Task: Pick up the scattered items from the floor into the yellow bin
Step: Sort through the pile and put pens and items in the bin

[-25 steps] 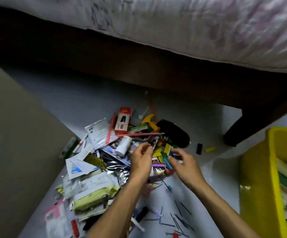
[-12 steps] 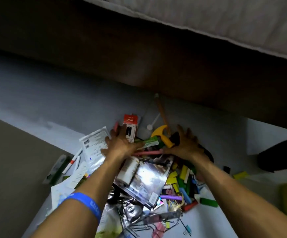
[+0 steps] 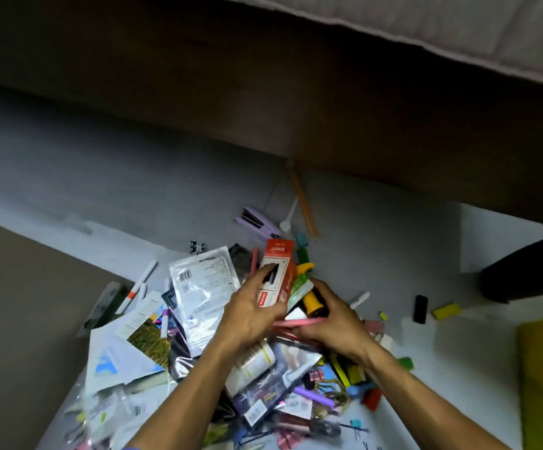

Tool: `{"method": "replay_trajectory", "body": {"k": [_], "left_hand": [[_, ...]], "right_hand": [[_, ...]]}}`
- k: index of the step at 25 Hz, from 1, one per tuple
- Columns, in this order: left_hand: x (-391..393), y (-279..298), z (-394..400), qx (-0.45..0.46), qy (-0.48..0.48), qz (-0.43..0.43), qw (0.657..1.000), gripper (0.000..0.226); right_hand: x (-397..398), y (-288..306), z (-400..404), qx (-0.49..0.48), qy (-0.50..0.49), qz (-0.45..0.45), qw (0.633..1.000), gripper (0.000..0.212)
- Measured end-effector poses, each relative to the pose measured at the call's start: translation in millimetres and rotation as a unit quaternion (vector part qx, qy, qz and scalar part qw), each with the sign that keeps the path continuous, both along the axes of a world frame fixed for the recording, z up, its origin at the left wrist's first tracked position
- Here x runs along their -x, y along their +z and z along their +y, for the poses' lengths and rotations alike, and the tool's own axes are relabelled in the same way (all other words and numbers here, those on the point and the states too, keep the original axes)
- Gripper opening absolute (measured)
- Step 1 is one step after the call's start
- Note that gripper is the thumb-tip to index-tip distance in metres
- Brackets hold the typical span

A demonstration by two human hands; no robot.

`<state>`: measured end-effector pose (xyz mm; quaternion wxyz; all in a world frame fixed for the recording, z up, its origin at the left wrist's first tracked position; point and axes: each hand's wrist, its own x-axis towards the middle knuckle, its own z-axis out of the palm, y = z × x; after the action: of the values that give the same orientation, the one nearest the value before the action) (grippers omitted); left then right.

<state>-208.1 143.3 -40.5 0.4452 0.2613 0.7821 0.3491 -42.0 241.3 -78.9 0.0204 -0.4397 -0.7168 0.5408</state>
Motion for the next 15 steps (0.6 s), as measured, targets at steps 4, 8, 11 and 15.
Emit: {"method": "replay_trajectory", "body": {"k": [4,8,11,15], "left_hand": [[-20.0,12.0,-17.4,-0.031,0.007,-0.072,0.997,0.076],[-32.0,43.8,-15.7,-0.06,0.016,-0.068,0.996,0.07],[-43.6,72.6,-13.5,-0.082,-0.004,-0.068,0.994,0.07],[-83.0,121.3,-19.4,-0.13,-0.044,-0.073,0.988,0.069]], "right_hand": [[-30.2,10.7,-20.0,-0.011,0.02,0.016,1.0,0.072],[-50.6,39.1,-22.2,-0.047,0.022,0.019,0.998,0.063],[-65.3,60.0,-24.8,-0.073,-0.013,0.031,0.997,0.058],[-106.5,103.8,-37.8,-0.116,-0.053,0.049,0.991,0.06]]}}
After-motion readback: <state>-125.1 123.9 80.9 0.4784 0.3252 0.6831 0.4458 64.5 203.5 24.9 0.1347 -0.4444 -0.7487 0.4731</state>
